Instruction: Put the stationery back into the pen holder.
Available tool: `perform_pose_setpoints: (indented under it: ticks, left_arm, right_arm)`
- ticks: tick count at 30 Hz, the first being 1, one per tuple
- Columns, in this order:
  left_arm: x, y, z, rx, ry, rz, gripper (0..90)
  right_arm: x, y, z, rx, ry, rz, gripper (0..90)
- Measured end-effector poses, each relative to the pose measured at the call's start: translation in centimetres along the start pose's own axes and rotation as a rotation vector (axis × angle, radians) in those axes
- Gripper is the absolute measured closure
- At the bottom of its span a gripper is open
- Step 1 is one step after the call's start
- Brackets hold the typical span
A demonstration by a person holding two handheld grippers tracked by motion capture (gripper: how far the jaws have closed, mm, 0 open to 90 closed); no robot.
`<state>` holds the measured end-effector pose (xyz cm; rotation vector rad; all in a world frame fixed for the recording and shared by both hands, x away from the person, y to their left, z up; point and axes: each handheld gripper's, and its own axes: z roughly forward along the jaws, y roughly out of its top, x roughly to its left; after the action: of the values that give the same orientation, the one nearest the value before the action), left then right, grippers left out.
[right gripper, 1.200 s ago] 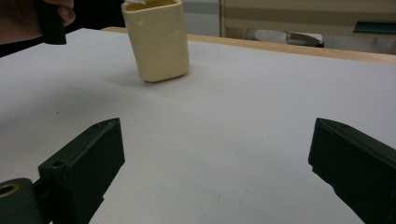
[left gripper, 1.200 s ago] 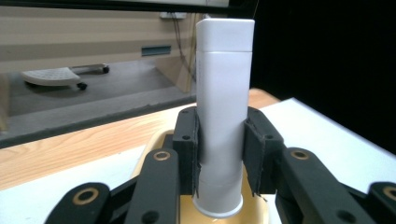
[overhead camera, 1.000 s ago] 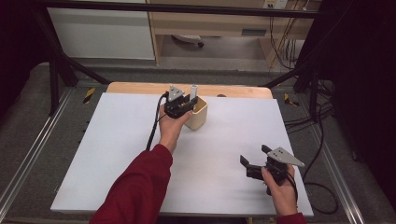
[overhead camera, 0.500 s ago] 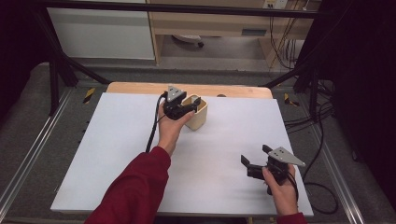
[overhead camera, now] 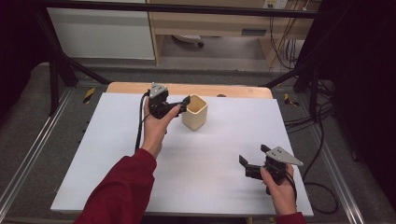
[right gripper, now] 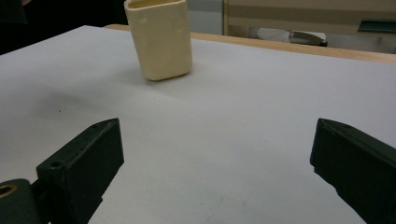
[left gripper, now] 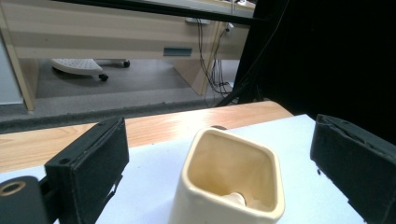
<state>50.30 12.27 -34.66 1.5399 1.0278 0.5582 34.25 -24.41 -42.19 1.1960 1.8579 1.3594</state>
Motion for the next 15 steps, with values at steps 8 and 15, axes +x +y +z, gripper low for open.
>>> perform_pose_setpoints:
  ticks: [8,15]
  left_arm:
    - [0.5,0.6,-2.0,0.009,-0.002,0.016,4.2]
    - [0.9,0.9,-2.6,0.0,0.0,0.009,4.5]
  right_arm:
    - [0.1,0.0,0.0,0.002,-0.006,-0.005,3.1]
    - [0.0,0.0,0.0,0.006,-0.01,-0.003,3.0]
